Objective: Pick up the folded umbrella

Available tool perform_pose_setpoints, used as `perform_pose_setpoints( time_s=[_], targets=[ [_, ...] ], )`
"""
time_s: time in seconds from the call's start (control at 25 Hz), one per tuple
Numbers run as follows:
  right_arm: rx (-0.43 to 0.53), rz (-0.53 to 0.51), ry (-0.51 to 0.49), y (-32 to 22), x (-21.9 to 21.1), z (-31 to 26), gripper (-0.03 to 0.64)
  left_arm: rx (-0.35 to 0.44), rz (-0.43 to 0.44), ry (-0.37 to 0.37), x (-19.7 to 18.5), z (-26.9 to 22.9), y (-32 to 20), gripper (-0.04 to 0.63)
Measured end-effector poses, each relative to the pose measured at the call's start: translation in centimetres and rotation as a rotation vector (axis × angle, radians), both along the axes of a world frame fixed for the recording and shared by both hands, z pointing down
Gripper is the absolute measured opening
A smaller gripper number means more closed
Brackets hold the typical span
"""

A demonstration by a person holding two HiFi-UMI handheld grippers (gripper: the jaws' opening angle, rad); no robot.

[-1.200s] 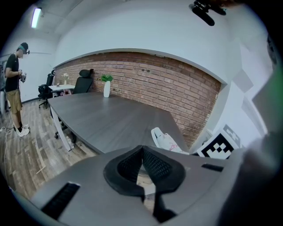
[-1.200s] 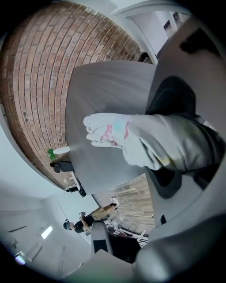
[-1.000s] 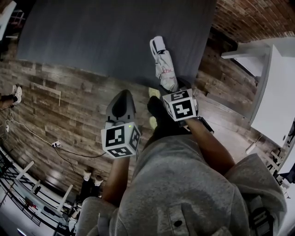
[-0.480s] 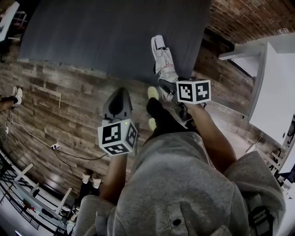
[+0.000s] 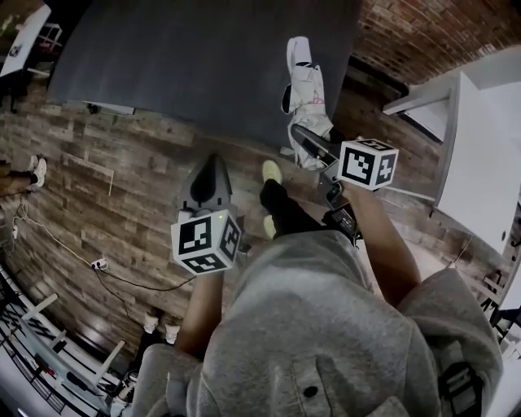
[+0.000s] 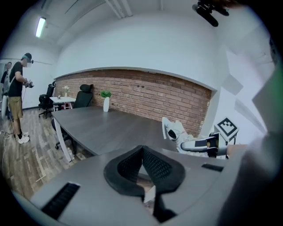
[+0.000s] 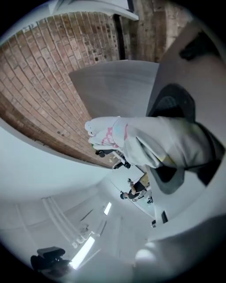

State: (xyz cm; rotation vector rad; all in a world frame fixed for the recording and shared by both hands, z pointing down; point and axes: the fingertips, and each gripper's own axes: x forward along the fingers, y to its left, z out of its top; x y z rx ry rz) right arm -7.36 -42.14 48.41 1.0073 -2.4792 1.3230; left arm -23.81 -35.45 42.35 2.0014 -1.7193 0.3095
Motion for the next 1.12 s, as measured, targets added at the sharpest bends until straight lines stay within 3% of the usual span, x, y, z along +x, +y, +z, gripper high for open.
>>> perform_pose_setpoints(
  time_s=[0.4,0.8,1.12],
  targets=[
    [0.295,0.014,-0.043,6.7,2.0,-9.0,0.242,0.109,-0.062,-0.020,-0.7,-4.3,7.3,0.012],
    [0.420,0.022,-0.081,14.8,3.1,-13.2,0.244,0.166,-0.077,-0.025,0.1,-6.4,14.8,0.012],
    [0.503,0.011,-0.067,18.3,3.6,-15.8,0.244,0.199,-0.068,-0.026,0.8,-7.9,17.5,0.012]
  ],
)
